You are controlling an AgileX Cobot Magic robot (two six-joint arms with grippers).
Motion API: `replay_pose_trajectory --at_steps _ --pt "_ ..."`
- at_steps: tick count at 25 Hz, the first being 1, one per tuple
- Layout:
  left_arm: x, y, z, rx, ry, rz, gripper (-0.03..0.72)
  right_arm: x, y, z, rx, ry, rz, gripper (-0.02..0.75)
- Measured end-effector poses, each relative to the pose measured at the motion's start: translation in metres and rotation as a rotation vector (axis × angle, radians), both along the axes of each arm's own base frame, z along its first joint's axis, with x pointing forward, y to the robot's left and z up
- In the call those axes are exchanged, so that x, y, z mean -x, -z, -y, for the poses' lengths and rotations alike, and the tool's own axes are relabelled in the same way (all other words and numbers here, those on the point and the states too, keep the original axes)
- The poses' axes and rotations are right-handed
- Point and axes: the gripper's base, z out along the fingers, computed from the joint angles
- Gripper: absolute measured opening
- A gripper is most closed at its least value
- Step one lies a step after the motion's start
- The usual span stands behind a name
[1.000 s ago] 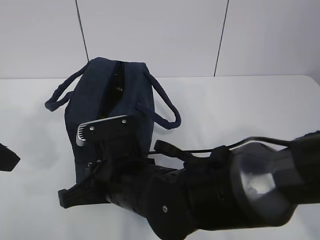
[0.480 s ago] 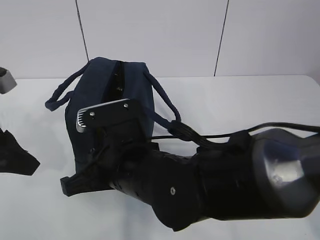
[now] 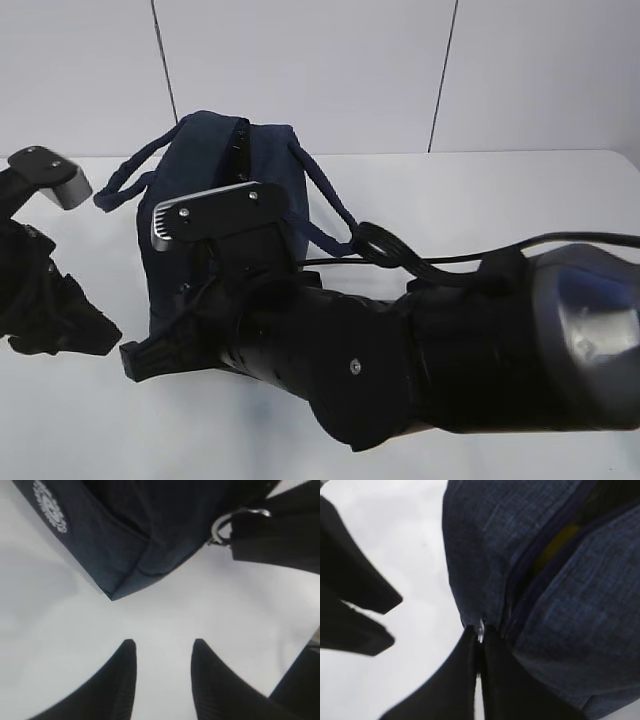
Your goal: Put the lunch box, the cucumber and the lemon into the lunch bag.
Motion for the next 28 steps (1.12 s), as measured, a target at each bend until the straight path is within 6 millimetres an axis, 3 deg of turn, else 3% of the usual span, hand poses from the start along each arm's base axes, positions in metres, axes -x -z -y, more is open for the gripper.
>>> replay_pose_trajectory --at_steps 11,20,28 --pt "-0.011 0.007 0.002 0.010 -0.026 0.059 0.270 -0.002 -0.005 0.002 -0.015 0.016 0.012 -0.013" --pt "0.005 0.033 0.005 0.035 -0.034 0.096 0.274 -0.010 -0.009 0.009 -0.030 0.056 0.017 -0.013" --pt "0.002 0.035 0.012 0.008 -0.085 0.212 0.275 -0.011 -0.009 0.010 -0.030 0.058 0.017 -0.013"
